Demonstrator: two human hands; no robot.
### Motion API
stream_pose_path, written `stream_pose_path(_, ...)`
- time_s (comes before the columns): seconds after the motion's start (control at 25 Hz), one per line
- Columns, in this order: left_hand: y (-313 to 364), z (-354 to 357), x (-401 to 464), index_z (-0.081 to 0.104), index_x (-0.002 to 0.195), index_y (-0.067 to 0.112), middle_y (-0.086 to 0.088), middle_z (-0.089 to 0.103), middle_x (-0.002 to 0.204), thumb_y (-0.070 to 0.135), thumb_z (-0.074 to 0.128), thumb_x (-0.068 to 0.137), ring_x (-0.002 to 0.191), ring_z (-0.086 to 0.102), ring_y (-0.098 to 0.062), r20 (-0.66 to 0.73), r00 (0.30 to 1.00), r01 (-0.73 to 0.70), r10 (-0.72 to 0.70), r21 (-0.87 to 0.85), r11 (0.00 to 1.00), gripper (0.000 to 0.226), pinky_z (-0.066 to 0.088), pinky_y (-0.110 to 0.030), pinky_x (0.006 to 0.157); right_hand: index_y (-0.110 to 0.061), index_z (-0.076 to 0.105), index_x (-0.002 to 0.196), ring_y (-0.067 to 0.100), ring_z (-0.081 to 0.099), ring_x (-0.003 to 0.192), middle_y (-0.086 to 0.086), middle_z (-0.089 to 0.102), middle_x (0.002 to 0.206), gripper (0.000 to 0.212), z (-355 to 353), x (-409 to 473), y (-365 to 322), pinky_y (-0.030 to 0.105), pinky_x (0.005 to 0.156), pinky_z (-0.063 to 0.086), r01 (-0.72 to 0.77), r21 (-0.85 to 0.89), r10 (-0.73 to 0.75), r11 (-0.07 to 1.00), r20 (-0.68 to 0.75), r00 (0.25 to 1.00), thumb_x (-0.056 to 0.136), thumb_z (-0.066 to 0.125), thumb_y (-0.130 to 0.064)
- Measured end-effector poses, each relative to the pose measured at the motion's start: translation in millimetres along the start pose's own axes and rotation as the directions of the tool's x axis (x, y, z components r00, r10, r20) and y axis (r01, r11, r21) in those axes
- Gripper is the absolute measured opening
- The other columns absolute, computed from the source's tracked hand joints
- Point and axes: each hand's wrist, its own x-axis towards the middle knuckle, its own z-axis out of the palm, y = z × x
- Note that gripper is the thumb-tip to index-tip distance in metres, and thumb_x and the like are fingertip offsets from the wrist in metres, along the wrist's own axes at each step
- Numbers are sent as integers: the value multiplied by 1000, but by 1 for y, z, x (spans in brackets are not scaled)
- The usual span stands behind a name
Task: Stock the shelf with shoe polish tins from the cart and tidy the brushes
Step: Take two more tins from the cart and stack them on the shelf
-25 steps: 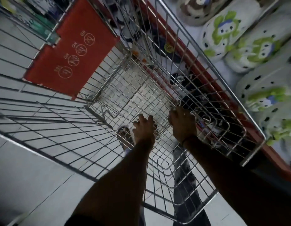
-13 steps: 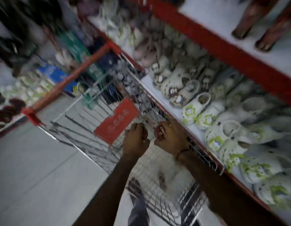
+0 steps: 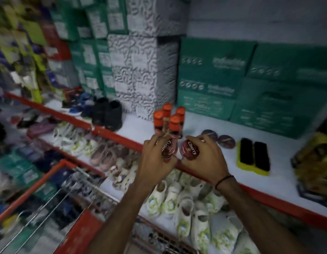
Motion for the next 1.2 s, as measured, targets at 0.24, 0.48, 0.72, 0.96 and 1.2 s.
stream_pose_path(0.24, 44, 88, 41, 76, 100, 16, -11, 67, 106, 23, 74, 68, 106, 62, -25, 369, 930, 14, -1, -30, 999, 33, 47, -27, 89, -17, 64, 94, 31, 67, 99, 7, 68, 99, 35, -47, 3, 76, 38, 76, 54, -176, -289, 209, 941, 89, 974, 70, 73, -40)
stream_pose_path(0.48, 38, 125, 49, 73, 99, 14, -12, 73, 109, 10, 72, 70, 104, 65, -30, 512, 858, -22, 25, -11, 1000, 29, 50, -33, 86, -21, 70, 85, 31, 64, 104, 5, 73, 97, 31, -34, 8, 104, 43, 92, 41, -172, -472, 252, 865, 110, 961, 75, 72, -51)
stream_pose_path(0.72, 29, 138, 77, 74, 107, 22, -5, 67, 126, 20, 67, 85, 112, 58, -29, 536, 829, -216, 160, 44, 975, 24, 48, -43, 100, -21, 68, 77, 33, 66, 94, 4, 72, 88, 22, -37, 25, 117, 38, 77, 43, -136, -387, 187, 912, 99, 977, 76, 69, -43)
stream_pose_path(0.96, 17, 152, 123, 37, 153, 21, -6, 40, 161, 7, 57, 88, 153, 24, -36, 705, 709, -241, 15, 222, 945, 69, 23, -52, 125, -34, 68, 123, 26, 59, 126, -1, 71, 127, 38, -57, 56, 138, 52, 118, 30, -137, -328, 243, 935, 307, 920, 86, 65, -30)
stream_pose_path(1.2, 17, 153, 128, 53, 142, 26, -20, 62, 130, 15, 60, 85, 131, 52, -40, 700, 714, -241, -5, 253, 937, 58, 48, -52, 104, -32, 67, 131, 30, 59, 129, 4, 71, 131, 41, -53, 64, 150, 56, 127, 9, -155, -347, 296, 925, 402, 867, 89, 66, -35)
